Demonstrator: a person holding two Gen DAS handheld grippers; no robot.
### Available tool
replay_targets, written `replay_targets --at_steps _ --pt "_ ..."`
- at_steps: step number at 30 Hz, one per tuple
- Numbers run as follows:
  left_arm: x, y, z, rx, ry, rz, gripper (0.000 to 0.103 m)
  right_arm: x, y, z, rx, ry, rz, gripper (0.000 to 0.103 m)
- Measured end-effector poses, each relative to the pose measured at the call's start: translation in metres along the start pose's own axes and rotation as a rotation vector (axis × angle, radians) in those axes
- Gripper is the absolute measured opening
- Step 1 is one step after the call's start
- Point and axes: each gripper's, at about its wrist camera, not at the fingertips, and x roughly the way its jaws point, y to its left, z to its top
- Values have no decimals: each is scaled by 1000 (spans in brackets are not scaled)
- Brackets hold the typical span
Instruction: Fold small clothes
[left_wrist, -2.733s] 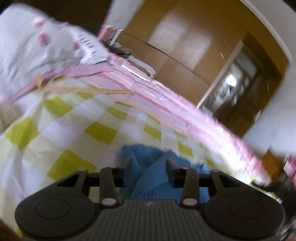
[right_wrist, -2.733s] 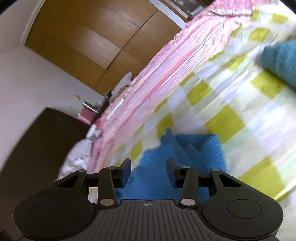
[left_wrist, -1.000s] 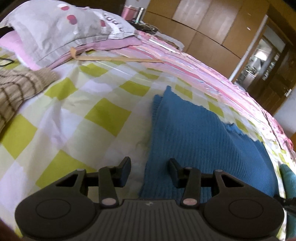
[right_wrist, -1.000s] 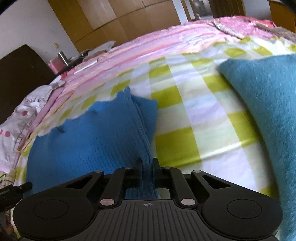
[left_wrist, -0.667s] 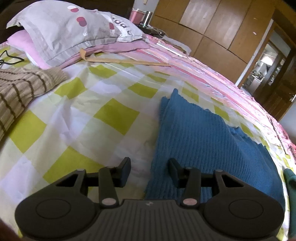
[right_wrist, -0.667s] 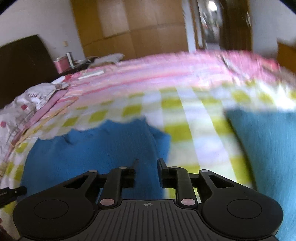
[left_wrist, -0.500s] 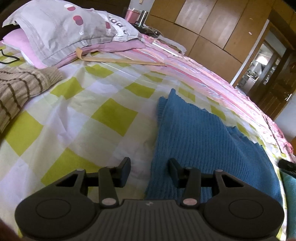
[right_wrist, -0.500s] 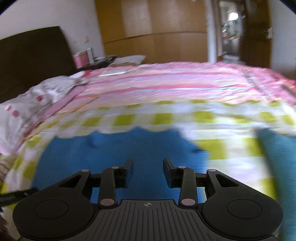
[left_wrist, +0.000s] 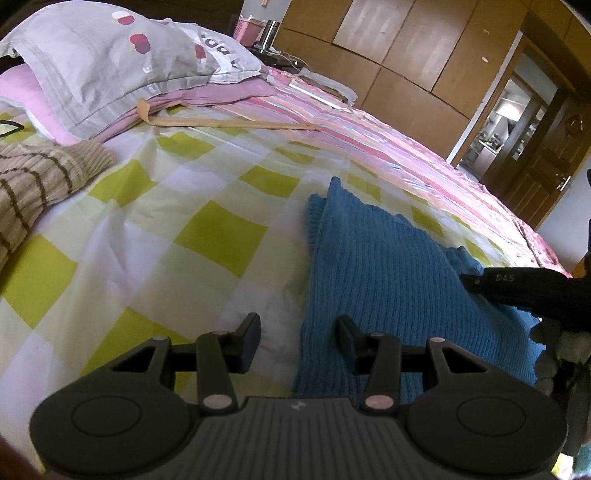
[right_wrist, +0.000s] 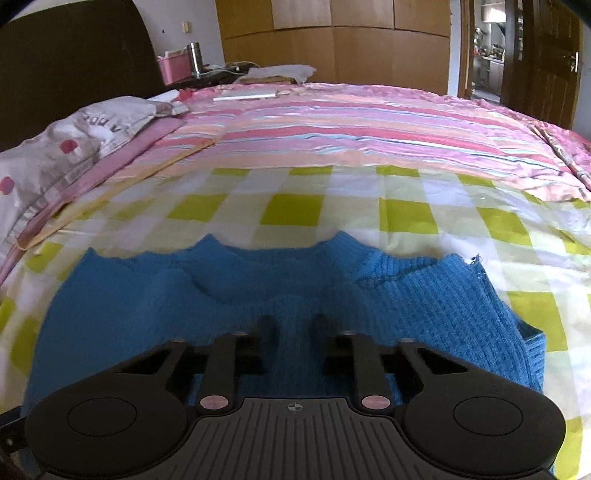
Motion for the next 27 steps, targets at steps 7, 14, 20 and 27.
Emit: replay_targets --at_steps 7,14,20,27 --pt "-3 -1 1 4 -32 3 50 -13 -9 13 64 -68 22 3" --pt "1 -3 0 29 -23 18 50 10 -7 5 38 -29 -32 3" --pt "-2 -3 1 27 -38 20 50 -2 -10 10 75 -52 -19 11" --pt "-7 -8 1 64 -80 35 50 -23 -11 6 73 -115 12 13"
